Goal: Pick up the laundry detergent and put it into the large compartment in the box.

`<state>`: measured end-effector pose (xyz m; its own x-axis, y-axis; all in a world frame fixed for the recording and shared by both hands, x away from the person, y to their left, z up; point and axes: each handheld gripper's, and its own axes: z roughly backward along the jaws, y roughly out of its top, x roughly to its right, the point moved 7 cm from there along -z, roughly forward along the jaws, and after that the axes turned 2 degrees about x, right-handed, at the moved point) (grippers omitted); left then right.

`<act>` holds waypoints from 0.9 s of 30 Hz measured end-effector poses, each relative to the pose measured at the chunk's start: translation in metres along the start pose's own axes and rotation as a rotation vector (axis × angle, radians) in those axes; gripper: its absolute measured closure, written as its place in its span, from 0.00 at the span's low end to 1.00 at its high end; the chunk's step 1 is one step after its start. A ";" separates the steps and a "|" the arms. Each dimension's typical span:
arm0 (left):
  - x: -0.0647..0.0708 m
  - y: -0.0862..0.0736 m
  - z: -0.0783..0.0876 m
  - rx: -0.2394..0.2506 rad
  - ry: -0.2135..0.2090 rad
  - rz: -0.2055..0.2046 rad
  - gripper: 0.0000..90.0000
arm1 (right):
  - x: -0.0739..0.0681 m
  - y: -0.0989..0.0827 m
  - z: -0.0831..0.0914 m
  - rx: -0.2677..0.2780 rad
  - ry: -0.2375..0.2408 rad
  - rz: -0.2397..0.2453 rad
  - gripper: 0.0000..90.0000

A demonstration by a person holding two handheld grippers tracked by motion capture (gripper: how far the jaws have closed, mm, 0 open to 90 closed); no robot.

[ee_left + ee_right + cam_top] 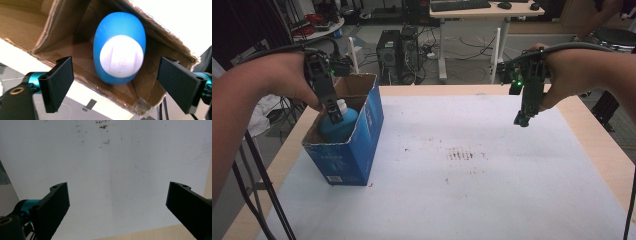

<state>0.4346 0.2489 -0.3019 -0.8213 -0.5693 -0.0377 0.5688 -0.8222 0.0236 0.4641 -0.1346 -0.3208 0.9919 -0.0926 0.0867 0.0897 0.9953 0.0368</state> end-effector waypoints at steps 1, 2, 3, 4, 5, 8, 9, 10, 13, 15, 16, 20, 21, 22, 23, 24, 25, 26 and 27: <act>0.001 0.000 0.003 -0.006 0.007 -0.012 0.13 | 0.000 0.000 0.000 -0.001 0.001 0.000 0.05; 0.001 0.001 0.006 -0.017 0.018 -0.032 0.13 | 0.000 0.000 0.000 0.000 0.001 0.000 0.04; 0.001 0.001 0.006 -0.017 0.018 -0.032 0.13 | 0.000 0.000 0.000 0.000 0.001 0.000 0.04; 0.004 0.002 0.011 -0.025 0.034 -0.054 0.13 | 0.000 0.000 0.000 0.001 0.002 0.001 0.05; 0.006 0.004 0.013 -0.024 0.034 -0.063 0.11 | 0.000 0.000 -0.001 0.004 0.001 0.005 0.05; 0.011 0.008 0.019 -0.008 0.030 -0.079 0.11 | -0.001 -0.001 -0.001 0.002 0.002 -0.003 0.05; 0.014 0.010 0.022 -0.006 0.028 -0.102 0.11 | -0.001 -0.001 -0.001 0.001 0.002 -0.003 0.05; 0.017 0.012 0.024 -0.001 0.021 -0.110 0.11 | -0.001 -0.002 -0.002 0.003 0.001 -0.006 0.05; 0.026 0.020 0.029 0.016 0.023 -0.145 0.08 | -0.001 -0.003 -0.002 0.003 0.002 -0.003 0.05; 0.032 0.025 0.032 0.019 0.013 -0.168 0.08 | -0.001 -0.004 -0.001 0.004 0.003 -0.006 0.05; 0.036 0.028 0.033 0.021 0.011 -0.181 0.08 | -0.002 -0.004 0.000 0.007 0.001 -0.013 0.05; 0.045 0.038 0.037 0.031 0.020 -0.233 0.06 | -0.002 -0.006 0.000 0.008 -0.001 -0.008 0.05; 0.047 0.041 0.037 0.041 0.023 -0.238 0.04 | -0.003 -0.007 0.000 0.008 0.002 -0.013 0.05; 0.049 0.044 0.038 0.047 0.022 -0.253 0.03 | -0.003 -0.008 0.000 0.010 0.003 -0.009 0.05; 0.052 0.046 0.039 0.055 0.018 -0.264 0.03 | -0.003 -0.009 -0.001 0.010 0.002 -0.013 0.05; 0.054 0.049 0.040 0.063 0.016 -0.276 0.03 | -0.004 -0.009 -0.001 0.009 0.002 -0.016 0.05; 0.056 0.052 0.041 0.073 0.019 -0.288 0.03 | -0.004 -0.010 -0.002 0.011 0.002 -0.015 0.05; 0.058 0.055 0.042 0.077 0.023 -0.303 0.02 | -0.005 -0.011 -0.002 0.010 0.005 -0.015 0.05; 0.058 0.055 0.042 0.077 0.023 -0.303 0.02 | -0.005 -0.011 -0.002 0.010 0.005 -0.015 0.05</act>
<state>0.4163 0.1705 -0.2611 -0.9512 -0.2987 -0.0776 0.2923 -0.9527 0.0836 0.4586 -0.1448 -0.3240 0.9909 -0.1078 0.0806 0.1042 0.9934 0.0478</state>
